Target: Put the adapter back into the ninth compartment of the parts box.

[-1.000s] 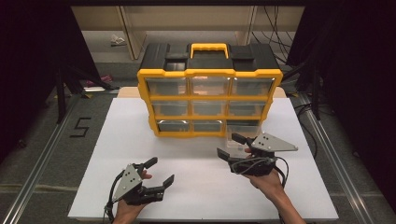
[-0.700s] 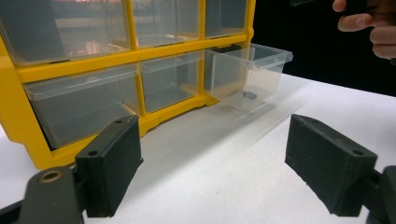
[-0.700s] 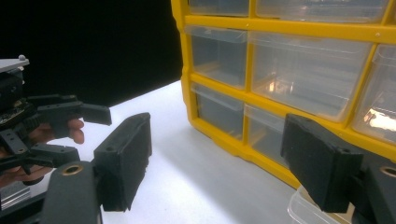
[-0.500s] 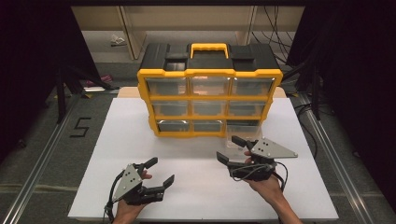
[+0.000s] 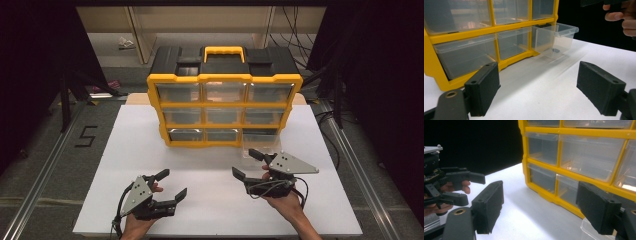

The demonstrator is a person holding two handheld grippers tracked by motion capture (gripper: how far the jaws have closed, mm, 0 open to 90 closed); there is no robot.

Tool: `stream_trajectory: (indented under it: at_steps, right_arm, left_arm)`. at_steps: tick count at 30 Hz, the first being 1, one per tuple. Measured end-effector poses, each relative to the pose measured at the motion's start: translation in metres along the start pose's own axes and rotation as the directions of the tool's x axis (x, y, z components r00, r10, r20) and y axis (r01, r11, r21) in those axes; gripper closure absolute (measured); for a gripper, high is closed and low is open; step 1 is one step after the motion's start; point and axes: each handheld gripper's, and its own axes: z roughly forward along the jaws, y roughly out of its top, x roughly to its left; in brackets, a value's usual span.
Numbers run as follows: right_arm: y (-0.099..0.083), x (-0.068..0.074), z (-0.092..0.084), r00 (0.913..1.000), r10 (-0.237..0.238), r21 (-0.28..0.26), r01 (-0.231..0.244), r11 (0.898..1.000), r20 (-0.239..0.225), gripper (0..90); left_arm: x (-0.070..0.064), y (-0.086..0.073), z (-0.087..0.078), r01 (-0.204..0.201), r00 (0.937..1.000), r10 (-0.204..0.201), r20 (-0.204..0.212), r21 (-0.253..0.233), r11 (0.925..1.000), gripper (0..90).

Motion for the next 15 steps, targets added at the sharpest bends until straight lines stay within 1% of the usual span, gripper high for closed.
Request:
stream_trajectory:
  at_steps: [6, 11, 15]
  right_arm:
    - [-0.004, 0.001, -0.002, 0.9999, -0.005, -0.005, 0.005, 1.000, 0.009, 21.9]
    - [-0.008, 0.001, -0.004, 0.9999, -0.003, -0.001, 0.003, 1.000, 0.011, 19.8]
    - [-0.012, 0.000, -0.004, 0.9997, -0.006, 0.009, 0.006, 1.000, 0.025, 19.7]
  left_arm:
    - [0.000, 0.000, 0.000, 0.000, 1.0000, 0.000, 0.002, 0.000, 1.0000, 18.0]
    - [-0.001, 0.000, 0.000, -0.002, 1.0000, 0.002, 0.003, 0.001, 1.0000, 18.0]
    - [0.000, 0.000, 0.000, -0.001, 1.0000, 0.001, 0.001, -0.001, 1.0000, 18.0]
